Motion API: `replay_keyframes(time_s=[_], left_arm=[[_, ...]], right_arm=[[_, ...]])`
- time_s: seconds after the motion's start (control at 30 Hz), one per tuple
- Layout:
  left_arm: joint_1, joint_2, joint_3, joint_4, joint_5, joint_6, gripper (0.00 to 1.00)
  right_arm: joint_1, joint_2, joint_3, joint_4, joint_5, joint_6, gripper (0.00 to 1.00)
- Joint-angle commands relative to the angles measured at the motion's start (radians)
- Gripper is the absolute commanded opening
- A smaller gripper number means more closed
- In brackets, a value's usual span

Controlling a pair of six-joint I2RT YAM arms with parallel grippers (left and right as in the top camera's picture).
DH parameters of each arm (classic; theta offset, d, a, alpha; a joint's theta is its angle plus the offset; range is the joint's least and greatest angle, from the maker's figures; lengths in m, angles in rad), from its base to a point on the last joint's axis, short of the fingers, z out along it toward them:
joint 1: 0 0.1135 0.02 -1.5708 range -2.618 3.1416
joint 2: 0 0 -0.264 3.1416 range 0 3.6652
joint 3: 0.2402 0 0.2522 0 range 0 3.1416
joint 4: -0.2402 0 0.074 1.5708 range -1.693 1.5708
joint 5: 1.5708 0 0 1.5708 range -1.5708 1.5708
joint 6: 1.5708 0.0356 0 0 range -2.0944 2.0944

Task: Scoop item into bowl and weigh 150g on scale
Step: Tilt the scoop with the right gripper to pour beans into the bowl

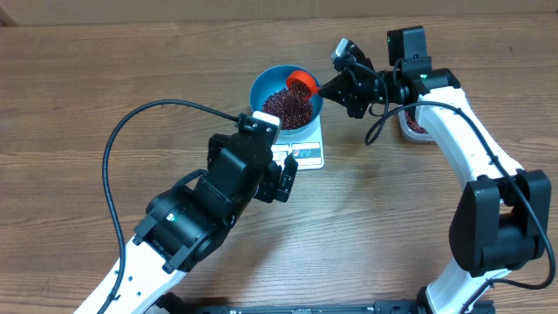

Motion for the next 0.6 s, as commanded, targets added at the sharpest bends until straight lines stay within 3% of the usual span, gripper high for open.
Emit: replay_keyframes(time_s=[0.0,0.33,0.57], left_arm=[[0.007,0.007,0.015,0.003,0.001,-0.021,0.99],[0.007,0.007,0.015,0.003,0.001,-0.021,1.00],[0.007,0.007,0.015,0.003,0.001,-0.021,0.99]], right_arm=[[0.004,0.000,0.027,0.018,-0.001,-0.048,0.04],[0.004,0.000,0.027,0.038,-0.002,-0.352,0.04],[0.002,0.000,0.027,0.049,-0.037,-0.388,0.04]])
